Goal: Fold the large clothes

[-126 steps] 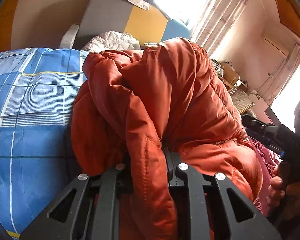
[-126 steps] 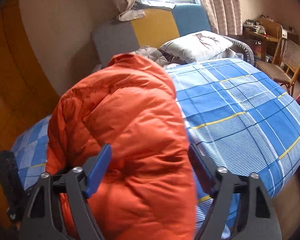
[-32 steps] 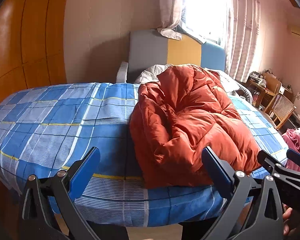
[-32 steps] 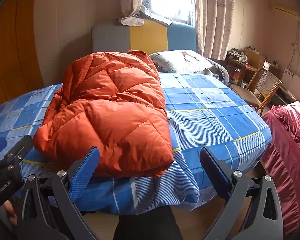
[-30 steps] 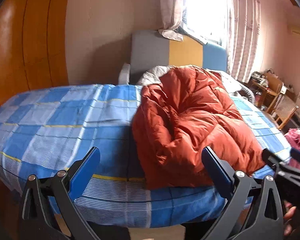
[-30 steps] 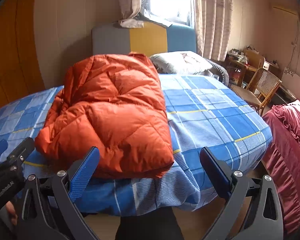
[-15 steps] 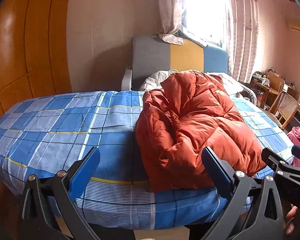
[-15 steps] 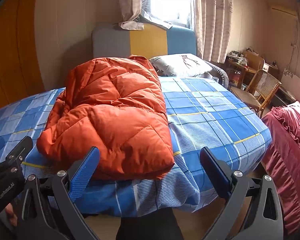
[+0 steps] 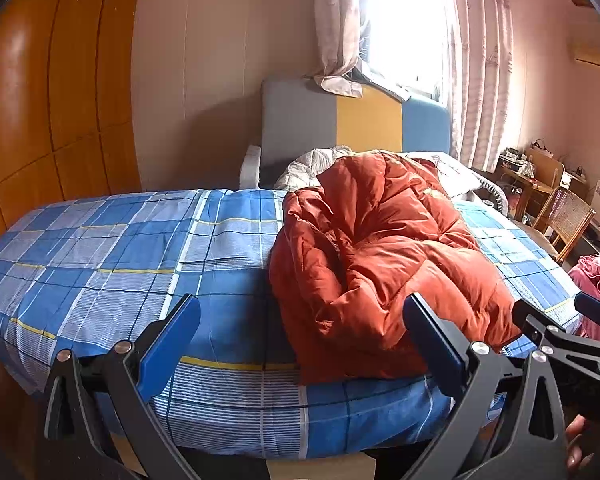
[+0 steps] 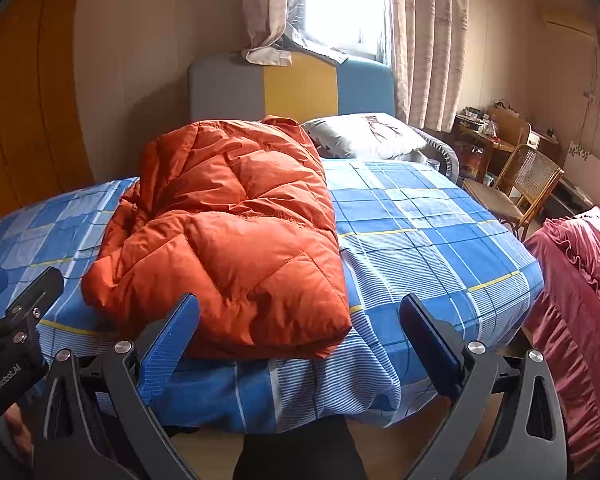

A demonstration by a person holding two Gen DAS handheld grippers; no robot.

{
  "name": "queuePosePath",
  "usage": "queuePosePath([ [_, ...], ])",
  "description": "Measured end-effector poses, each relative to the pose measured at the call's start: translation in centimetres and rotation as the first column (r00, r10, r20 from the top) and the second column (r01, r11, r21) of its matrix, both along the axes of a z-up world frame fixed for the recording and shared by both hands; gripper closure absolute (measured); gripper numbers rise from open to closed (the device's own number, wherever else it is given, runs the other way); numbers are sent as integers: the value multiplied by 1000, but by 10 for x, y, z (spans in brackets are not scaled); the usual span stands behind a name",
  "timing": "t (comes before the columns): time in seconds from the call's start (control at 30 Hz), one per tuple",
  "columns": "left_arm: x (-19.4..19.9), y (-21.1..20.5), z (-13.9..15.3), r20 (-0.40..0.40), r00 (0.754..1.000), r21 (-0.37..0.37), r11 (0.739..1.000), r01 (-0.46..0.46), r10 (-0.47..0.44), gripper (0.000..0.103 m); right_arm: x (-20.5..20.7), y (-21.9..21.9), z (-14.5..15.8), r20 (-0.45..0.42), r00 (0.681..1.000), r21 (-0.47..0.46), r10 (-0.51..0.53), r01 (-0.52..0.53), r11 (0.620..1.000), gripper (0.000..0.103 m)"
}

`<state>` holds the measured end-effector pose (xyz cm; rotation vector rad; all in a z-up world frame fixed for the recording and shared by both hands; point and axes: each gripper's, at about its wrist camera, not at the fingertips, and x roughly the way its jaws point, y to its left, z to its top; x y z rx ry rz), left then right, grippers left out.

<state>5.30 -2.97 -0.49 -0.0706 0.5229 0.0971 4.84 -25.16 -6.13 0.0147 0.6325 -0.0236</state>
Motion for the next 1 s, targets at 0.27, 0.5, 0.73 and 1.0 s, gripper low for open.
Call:
queuePosePath([
  [0.27, -2, 3, 1, 13, 1000, -6, 1000, 1, -1, 2, 1, 3, -1, -7, 1000, -5, 9, -9, 1000, 3],
  [0.5, -2, 1, 0, 6, 1000, 18, 1000, 11, -11, 4, 2, 7, -4, -16, 1000, -12, 10, -10, 1000, 3],
  [0.73, -1, 2, -3, 1, 1000, 19, 1000, 10, -10, 2, 3, 7, -8, -29, 1000, -15, 4, -5, 1000, 3],
  [1.0, 6, 7, -11, -48, 999, -12, 1000, -3, 3, 2, 3, 3, -10, -29, 1000, -8, -1, 1, 1000, 3],
])
